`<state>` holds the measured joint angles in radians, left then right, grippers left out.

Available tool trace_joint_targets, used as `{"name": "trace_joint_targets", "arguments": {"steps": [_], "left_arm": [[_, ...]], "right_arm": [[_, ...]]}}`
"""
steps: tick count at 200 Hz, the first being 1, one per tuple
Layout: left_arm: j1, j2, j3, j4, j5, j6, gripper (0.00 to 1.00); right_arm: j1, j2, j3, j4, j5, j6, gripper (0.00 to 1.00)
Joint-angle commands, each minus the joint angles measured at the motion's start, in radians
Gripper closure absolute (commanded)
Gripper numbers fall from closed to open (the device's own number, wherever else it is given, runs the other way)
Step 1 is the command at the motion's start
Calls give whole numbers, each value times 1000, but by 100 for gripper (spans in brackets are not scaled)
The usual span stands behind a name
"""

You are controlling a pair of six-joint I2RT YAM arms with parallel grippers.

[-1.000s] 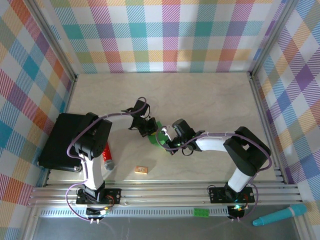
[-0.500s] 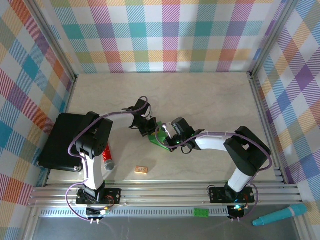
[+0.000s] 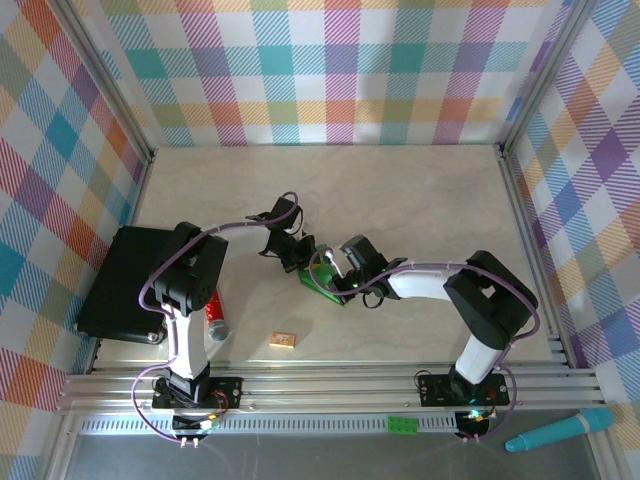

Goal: Fold a paper plane with a square sheet of paper (pick it up from the middle)

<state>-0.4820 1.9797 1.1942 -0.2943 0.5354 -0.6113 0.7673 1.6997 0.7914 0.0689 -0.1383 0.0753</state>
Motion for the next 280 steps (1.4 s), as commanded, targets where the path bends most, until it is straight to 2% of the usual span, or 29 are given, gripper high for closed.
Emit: {"name": "trace_joint_targets", "arguments": {"steps": [1,198,223,254,268,280], "left_arm": [[-17,42,-1,-82,-4,22,96],[-19,27,24,-96,-14,20,96],[-15,-42,54,-108,-86,-1,91],[-6,-156,25,-61,-183,-79,79],[-12,-198,-32,1,-170,-157,78],[-29,-234,-104,126,-138,-238,75]], "right_arm": [[1,20,24,-14,3,7,92],[0,62,34,-65,-15,18,91],[0,61,31,-75,-14,28,91],[0,64,34,-81,-12,43,91],[0,71,41,-92,-9,52,90],[0,76,50,-105,-4,56,90]]}}
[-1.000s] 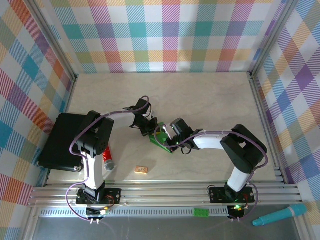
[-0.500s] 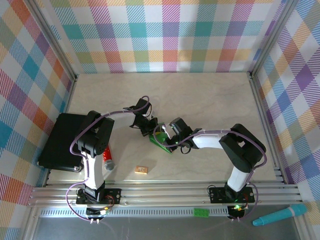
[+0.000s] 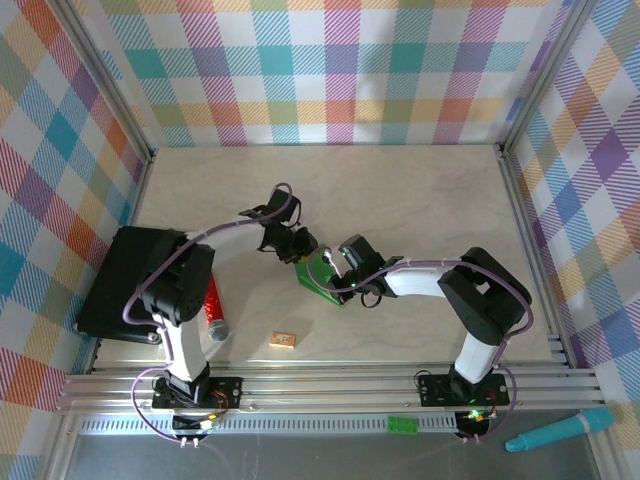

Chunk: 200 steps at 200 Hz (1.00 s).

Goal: Fold a paper plane with a square sheet of paper (pick it up from the middle)

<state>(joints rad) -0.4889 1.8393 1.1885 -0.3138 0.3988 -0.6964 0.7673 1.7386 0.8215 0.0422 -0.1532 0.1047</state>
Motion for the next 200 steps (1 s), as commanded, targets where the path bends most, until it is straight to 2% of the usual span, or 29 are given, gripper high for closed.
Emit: {"name": "trace_joint_targets", "arguments": {"steps": [1,17,41,72,98,200], "left_arm": [[-24,-96,-104,153,0,-159,75],[-44,-132,-177,211,0,-229,75],[-69,-170,-259,268,-24,-299,81],[-92,-187,-329,319,-44,-358,92],[-102,-177,-360,342,-42,-386,96],[-132,-157,-401,357,-50,-414,99]], "right_arm": [[0,38,20,-79,10,27,90],[-1,41,25,-84,14,30,90],[-5,44,28,-87,12,27,89],[-8,45,30,-88,11,23,89],[-9,47,32,-88,9,24,89],[-10,52,38,-99,7,24,84]]}}
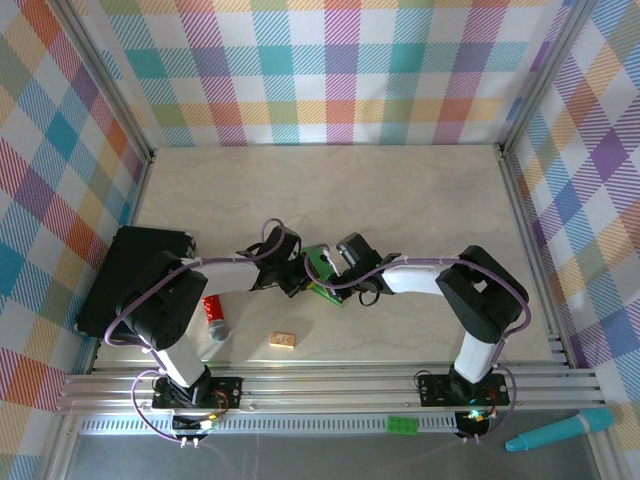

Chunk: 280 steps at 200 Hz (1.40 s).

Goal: Fold a paper plane with a square sheet of paper (pick it up from the middle)

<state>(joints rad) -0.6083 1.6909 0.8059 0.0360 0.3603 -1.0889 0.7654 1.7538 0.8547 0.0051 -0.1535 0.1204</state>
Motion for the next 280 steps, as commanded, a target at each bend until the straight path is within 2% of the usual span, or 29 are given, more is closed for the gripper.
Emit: {"name": "trace_joint_targets", "arguments": {"steps": [1,186,217,255,280], "left_arm": [[-13,-8,-19,6,-12,-22,99],[-16,22,-71,-14,-43,-4,100],[-16,35,-85,-23,-63,4,100],[-16,52,-75,-22,-67,13,100],[-16,60,-68,-30,-69,21,100]], "right_arm": [[-8,36,4,-62,8,8,84],[-10,43,15,-84,23,43,84],[-17,4,30,-99,19,73,79],[-46,-91,29,-130,45,126,62],[-88,-150,36,-190,41,178,60]]}}
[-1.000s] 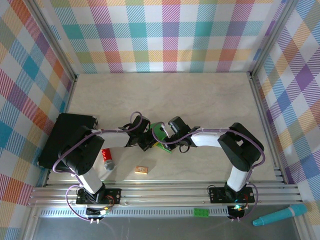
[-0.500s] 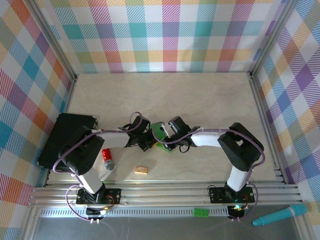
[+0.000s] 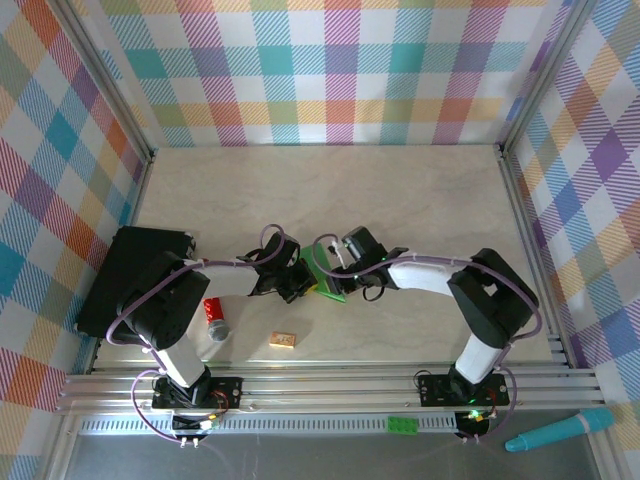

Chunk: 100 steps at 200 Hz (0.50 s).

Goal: Fold a paper plane with a square sheet of paper (pick it up from the middle)

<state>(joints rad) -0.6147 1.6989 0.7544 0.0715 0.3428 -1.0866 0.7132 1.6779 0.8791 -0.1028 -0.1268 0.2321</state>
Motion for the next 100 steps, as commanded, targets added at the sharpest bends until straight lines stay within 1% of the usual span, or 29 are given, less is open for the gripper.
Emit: {"name": "trace_joint_targets", "arguments": {"steps": [1,17,29,48,72,100], "left_arm": [[-10,52,-17,-65,-51,19,100],[-10,54,-12,-68,-52,23,100],[-8,56,-9,-70,-54,27,100],[-8,58,-3,-70,-57,31,100],[-6,63,1,-70,-59,34,100],[-3,62,1,-72,-57,40,100]], "right_arm": [[-35,-74,12,-82,14,66,60],[-51,-91,34,-146,-5,92,60],[-57,-90,55,-180,-59,86,62],[-57,-83,58,-175,-164,83,65],[-58,-45,60,-145,-294,78,74],[-58,12,78,-126,-362,80,81]]}}
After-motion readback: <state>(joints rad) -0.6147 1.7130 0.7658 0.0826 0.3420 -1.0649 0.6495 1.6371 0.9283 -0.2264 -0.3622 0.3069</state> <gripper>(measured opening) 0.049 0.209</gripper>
